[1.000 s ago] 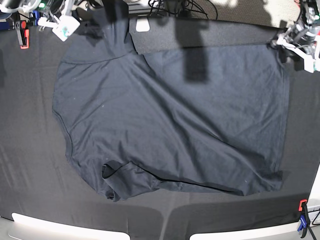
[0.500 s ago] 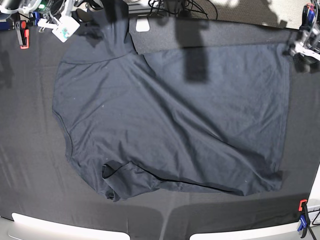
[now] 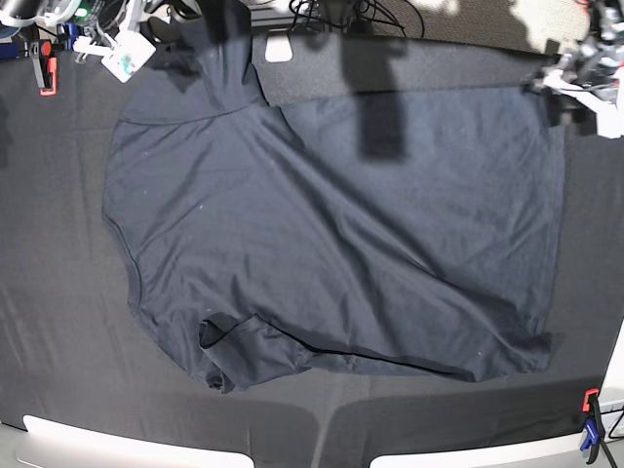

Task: Layout the t-shirt on the table in an organized manner, then fold the t-shirt properly
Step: 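Grasp the collar edge with both grippers and pull it taut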

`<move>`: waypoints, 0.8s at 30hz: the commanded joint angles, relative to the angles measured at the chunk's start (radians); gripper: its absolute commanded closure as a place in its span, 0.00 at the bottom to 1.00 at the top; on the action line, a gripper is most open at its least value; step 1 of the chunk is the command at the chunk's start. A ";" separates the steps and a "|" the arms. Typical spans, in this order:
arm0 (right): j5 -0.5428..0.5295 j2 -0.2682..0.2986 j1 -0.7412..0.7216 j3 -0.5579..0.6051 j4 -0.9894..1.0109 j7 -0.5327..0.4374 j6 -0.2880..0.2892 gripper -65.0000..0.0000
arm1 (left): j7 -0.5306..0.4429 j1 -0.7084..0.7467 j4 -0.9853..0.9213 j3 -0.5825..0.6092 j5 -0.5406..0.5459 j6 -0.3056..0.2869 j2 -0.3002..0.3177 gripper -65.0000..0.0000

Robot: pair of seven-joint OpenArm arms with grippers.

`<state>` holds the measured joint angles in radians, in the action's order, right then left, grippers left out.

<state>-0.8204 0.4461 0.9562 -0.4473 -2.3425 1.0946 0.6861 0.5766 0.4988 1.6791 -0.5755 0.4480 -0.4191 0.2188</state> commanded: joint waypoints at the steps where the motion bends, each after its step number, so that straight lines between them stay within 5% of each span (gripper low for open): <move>1: -0.022 0.008 0.008 -0.005 -0.014 -0.008 0.012 0.65 | -0.026 0.008 0.008 0.006 -0.008 -0.004 0.011 0.60; 11: -0.022 0.008 0.008 -0.005 -0.014 0.002 0.012 0.65 | -0.092 0.002 -0.137 0.023 -0.062 0.002 0.012 0.60; 18: -0.022 0.008 0.002 -0.005 -0.014 0.000 0.012 0.65 | -0.027 0.003 -0.086 0.013 -0.037 -0.091 0.012 1.00; 24: -0.021 0.008 0.002 -0.005 -0.014 -0.011 0.012 0.65 | -0.025 0.008 -0.007 -0.066 -0.021 -0.090 0.013 1.00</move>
<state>-0.8204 0.4461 0.9497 -0.4473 -2.3425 1.1007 0.6861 0.5743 0.5037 1.6531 -0.6319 0.4213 -0.5083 0.2161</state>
